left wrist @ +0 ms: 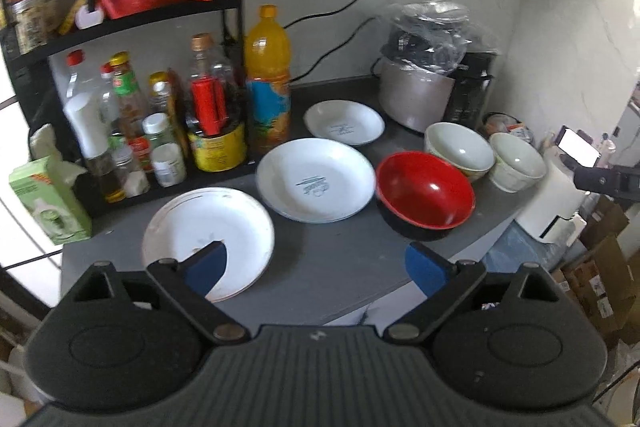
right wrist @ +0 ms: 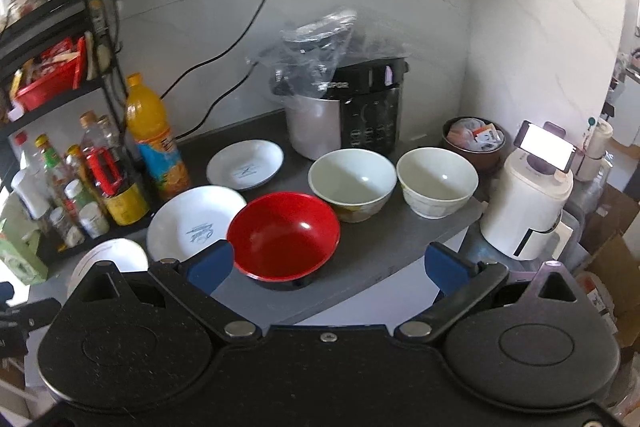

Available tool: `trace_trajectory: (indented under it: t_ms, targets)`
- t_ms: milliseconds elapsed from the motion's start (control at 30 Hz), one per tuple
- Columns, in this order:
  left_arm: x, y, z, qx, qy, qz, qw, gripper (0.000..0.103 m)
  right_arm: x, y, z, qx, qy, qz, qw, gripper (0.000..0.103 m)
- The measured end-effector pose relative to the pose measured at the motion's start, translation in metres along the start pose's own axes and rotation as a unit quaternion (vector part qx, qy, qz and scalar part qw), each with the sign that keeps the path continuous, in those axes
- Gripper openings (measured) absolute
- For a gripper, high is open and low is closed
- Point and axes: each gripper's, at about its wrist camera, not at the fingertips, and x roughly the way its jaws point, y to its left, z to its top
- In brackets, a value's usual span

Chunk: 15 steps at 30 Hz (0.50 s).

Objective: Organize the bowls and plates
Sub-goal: 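Move the right gripper toward the cream bowl beside the red bowl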

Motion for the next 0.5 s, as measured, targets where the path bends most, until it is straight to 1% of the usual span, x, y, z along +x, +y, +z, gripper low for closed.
trace_trajectory:
  t_ms: [67, 233, 333, 367, 433, 500]
  targets:
    - [0.01, -0.005, 0.004, 0.002, 0.002, -0.01, 1.0, 0.092, 0.009, -0.006, 0.004, 0.005, 0.001, 0.002, 1.0, 0.092]
    - [0.038, -0.025, 0.02, -0.001, 0.0, -0.014, 0.9999, 0.087, 0.041, -0.025, 0.015, 0.01, 0.006, 0.012, 1.0, 0.091]
    - [0.059, -0.041, 0.034, -0.002, -0.004, -0.008, 1.0, 0.084, 0.067, -0.039, 0.026, 0.02, 0.015, 0.025, 0.999, 0.082]
    - [0.066, -0.046, 0.04, -0.005, -0.005, -0.005, 1.0, 0.081, 0.078, -0.044, 0.031, 0.025, 0.02, 0.03, 0.999, 0.08]
    - [0.08, -0.057, 0.053, -0.012, -0.006, -0.004, 0.9999, 0.079, 0.099, -0.052, 0.037, 0.027, 0.032, 0.04, 0.998, 0.075]
    - [0.094, -0.07, 0.067, -0.019, -0.004, -0.001, 0.9998, 0.077, 0.119, -0.059, 0.043, 0.026, 0.044, 0.048, 0.998, 0.072]
